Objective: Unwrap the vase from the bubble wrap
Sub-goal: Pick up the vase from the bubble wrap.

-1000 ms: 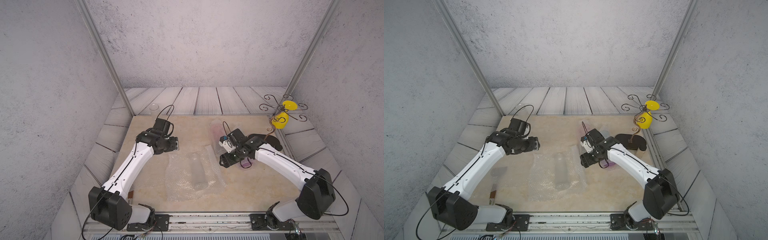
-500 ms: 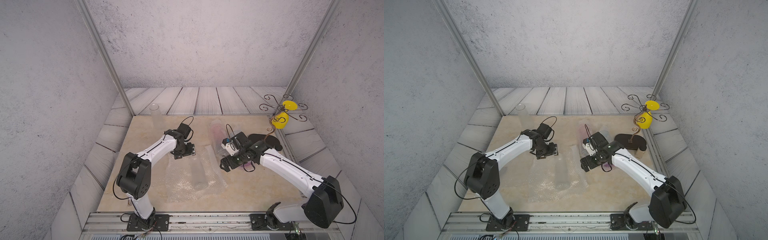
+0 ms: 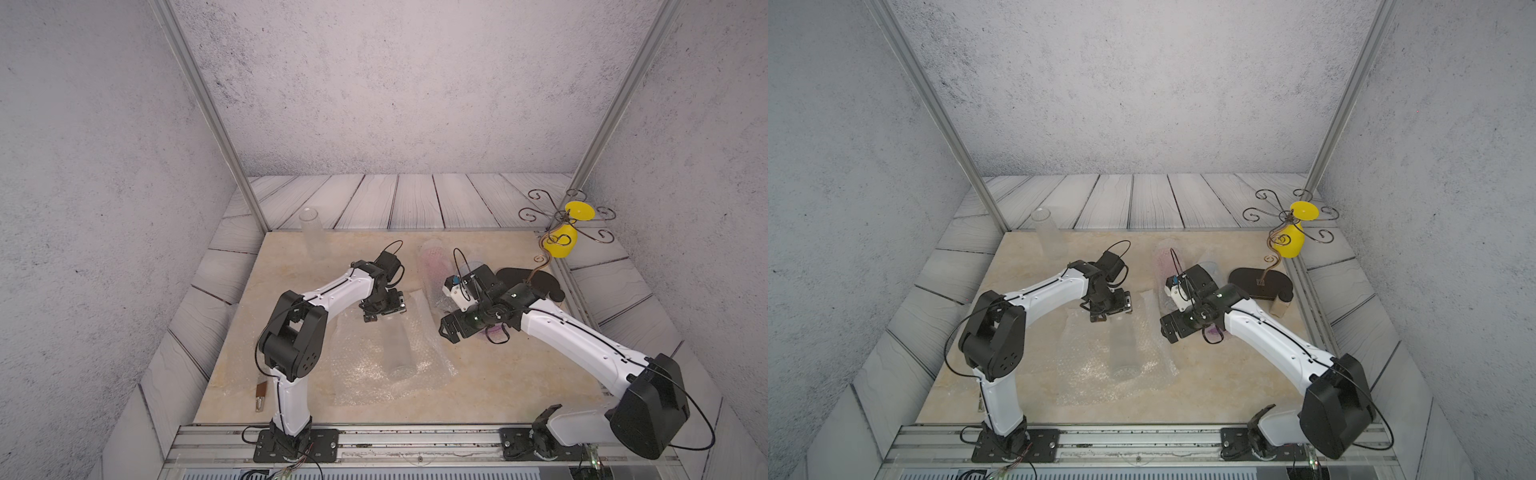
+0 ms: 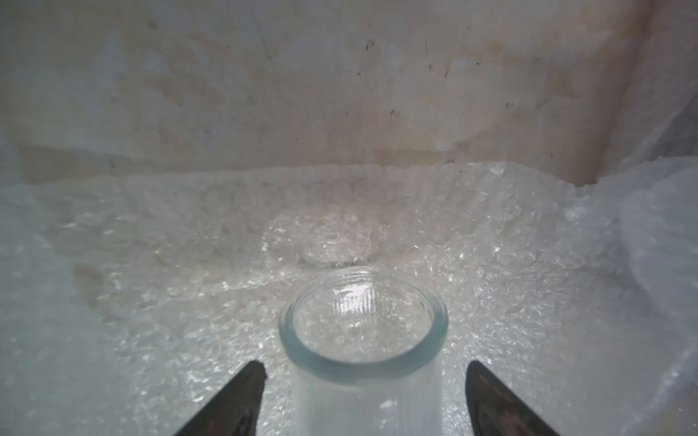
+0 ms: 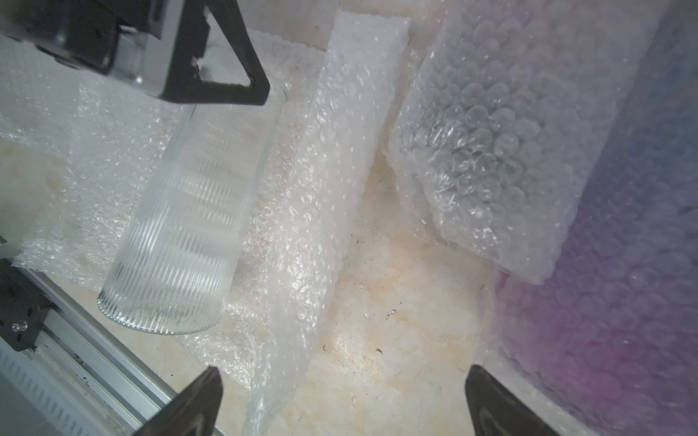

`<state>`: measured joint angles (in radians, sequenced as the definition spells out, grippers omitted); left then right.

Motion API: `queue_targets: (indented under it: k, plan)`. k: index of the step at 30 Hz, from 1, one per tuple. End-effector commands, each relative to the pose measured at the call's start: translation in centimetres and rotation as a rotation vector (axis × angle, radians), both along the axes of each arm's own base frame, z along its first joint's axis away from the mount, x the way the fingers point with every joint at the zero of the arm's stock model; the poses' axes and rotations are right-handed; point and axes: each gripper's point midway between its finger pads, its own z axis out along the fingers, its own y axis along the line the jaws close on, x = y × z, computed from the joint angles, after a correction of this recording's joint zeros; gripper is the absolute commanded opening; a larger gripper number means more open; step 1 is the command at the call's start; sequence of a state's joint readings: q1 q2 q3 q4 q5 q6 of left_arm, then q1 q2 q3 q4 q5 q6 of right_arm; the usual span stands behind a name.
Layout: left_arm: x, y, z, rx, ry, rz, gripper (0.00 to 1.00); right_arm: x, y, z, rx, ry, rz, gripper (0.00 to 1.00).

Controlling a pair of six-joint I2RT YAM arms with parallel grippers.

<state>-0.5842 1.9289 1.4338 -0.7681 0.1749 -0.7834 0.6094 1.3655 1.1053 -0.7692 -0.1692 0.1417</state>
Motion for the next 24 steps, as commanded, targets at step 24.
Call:
queue_targets:
  k: [24]
  plan:
    - [0.3, -0.7, -1.9, 0.076, 0.041, -0.01, 0.8, -0.4, -0.7, 2.6, 0.023, -0.071, -0.014, 0.99]
